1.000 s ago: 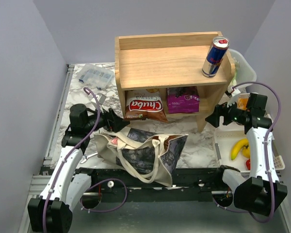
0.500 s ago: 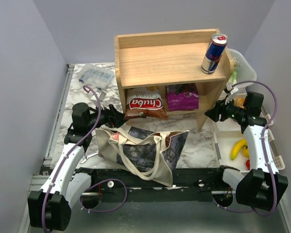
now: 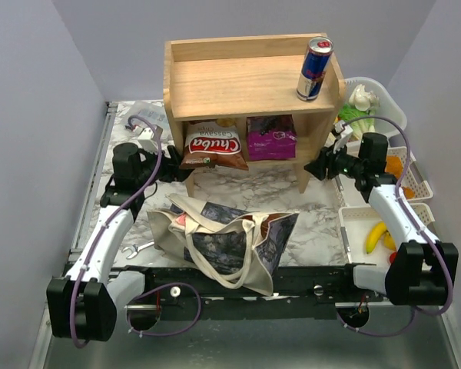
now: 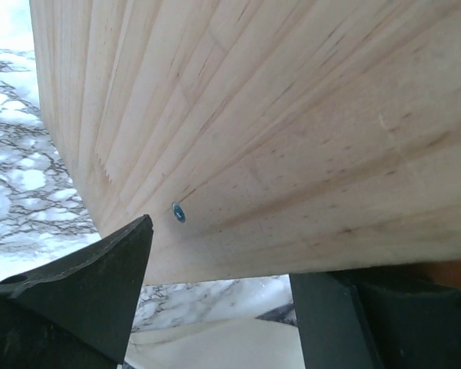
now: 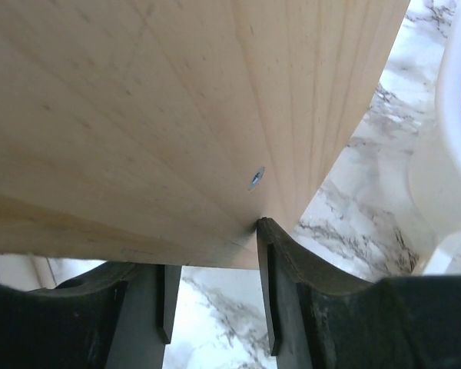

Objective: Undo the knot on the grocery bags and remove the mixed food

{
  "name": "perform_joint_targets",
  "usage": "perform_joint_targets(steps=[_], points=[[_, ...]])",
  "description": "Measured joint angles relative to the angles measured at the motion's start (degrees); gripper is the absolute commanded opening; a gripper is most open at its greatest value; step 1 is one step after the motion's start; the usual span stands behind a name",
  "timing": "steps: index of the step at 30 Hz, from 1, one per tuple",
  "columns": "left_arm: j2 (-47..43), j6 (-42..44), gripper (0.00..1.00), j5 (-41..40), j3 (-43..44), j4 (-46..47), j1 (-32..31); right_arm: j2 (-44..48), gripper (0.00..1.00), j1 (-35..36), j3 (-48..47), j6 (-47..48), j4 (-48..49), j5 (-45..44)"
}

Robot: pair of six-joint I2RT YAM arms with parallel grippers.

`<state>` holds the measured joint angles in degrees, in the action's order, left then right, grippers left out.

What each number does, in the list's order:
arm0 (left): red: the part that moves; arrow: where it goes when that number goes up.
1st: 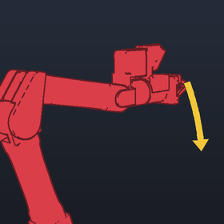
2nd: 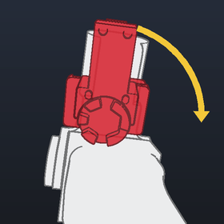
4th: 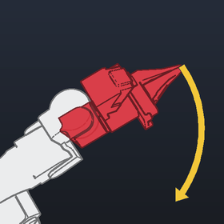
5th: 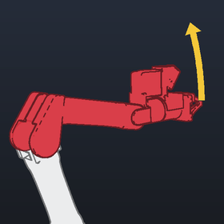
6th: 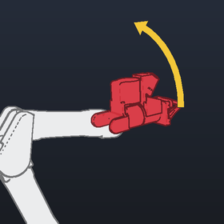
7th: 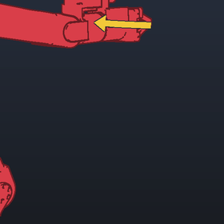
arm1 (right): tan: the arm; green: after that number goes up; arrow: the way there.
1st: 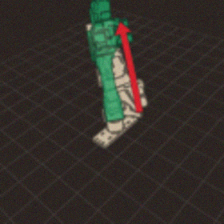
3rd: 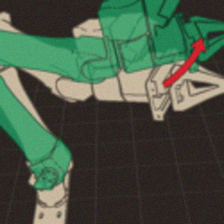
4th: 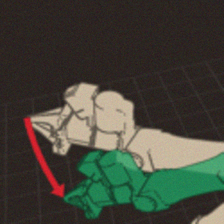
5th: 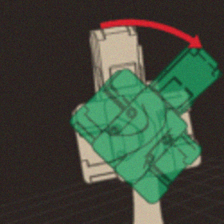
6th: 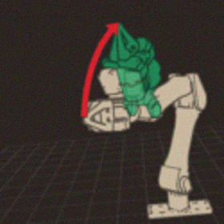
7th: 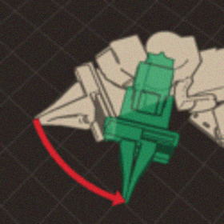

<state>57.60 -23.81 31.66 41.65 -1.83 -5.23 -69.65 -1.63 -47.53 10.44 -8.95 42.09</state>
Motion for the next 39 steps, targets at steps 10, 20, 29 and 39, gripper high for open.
perform_joint_targets(steps=[10, 20, 29, 39], points=[[14.0, 3.1, 0.58, -0.2, 12.0, -2.2, 3.7, -13.0, 0.43, 3.3, -8.4, -7.0, 8.0, -4.1], [31.5, 6.8, 0.51, 1.2, 29.5, -4.6, 5.7, -24.2, 0.42, 5.7, -17.6, -11.0, 13.5, -9.2], [39.4, 9.3, 0.51, 1.0, 38.2, -5.2, 5.7, -35.7, 0.42, 7.0, -30.5, -13.8, 15.0, -14.8], [47.3, 13.2, 0.98, -2.1, 48.2, -6.9, 6.4, -41.1, 0.63, 7.9, -36.6, -16.2, 16.3, -18.9]])
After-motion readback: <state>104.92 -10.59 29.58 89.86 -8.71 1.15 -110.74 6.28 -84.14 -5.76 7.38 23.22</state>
